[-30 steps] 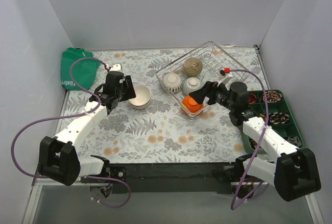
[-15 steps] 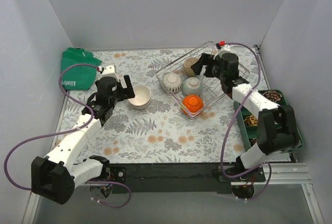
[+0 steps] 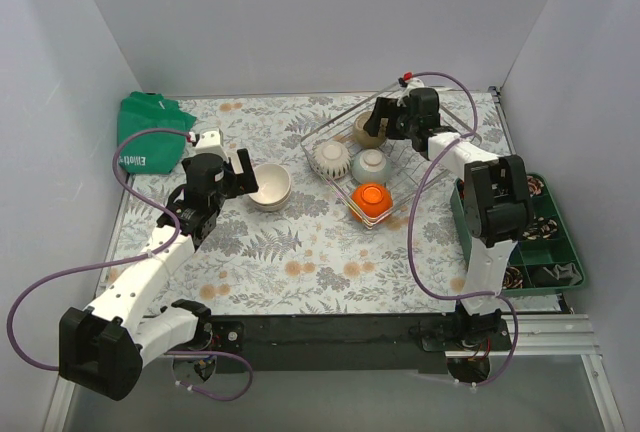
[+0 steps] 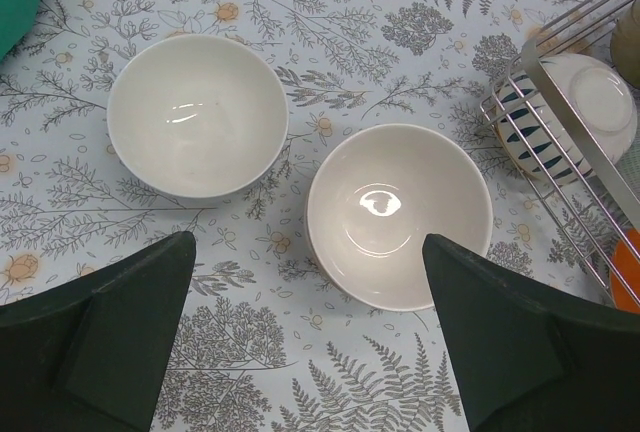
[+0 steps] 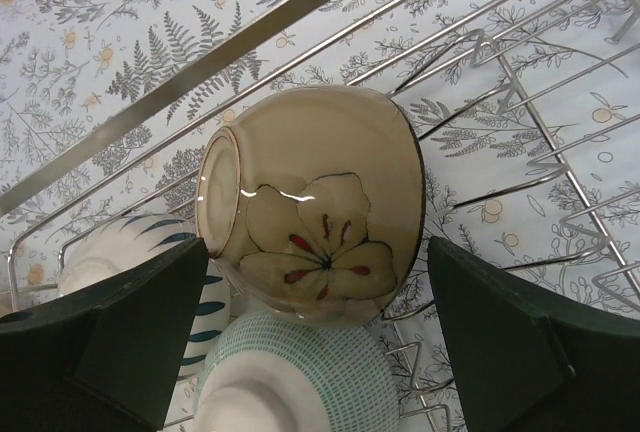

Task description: Unload the bowls from the dish rack

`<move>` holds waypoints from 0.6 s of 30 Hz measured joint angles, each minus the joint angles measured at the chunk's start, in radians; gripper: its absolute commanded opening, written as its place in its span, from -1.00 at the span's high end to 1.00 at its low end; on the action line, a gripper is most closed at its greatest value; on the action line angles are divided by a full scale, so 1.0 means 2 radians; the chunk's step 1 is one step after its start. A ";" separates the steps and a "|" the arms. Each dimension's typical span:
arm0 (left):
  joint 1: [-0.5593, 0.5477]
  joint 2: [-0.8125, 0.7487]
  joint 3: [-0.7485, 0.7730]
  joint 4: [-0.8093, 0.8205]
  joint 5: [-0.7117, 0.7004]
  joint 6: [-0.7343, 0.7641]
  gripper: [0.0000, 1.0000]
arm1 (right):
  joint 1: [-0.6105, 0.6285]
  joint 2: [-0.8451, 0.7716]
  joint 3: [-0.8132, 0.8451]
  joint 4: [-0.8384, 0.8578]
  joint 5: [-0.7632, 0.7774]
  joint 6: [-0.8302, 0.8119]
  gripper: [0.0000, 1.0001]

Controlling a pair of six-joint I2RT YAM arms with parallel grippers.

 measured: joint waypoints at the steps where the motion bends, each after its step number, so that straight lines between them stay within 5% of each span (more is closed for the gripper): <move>1: 0.000 0.000 0.000 0.002 0.000 0.000 -0.96 | -0.001 0.005 0.001 -0.002 0.000 0.000 -0.97; 11: 0.000 0.000 -0.001 0.006 0.001 0.000 -0.96 | -0.002 0.019 0.013 -0.002 -0.014 -0.001 -0.80; 18: 0.000 0.000 -0.001 0.006 0.001 0.001 -0.96 | -0.004 0.019 0.016 -0.005 -0.014 0.005 -0.35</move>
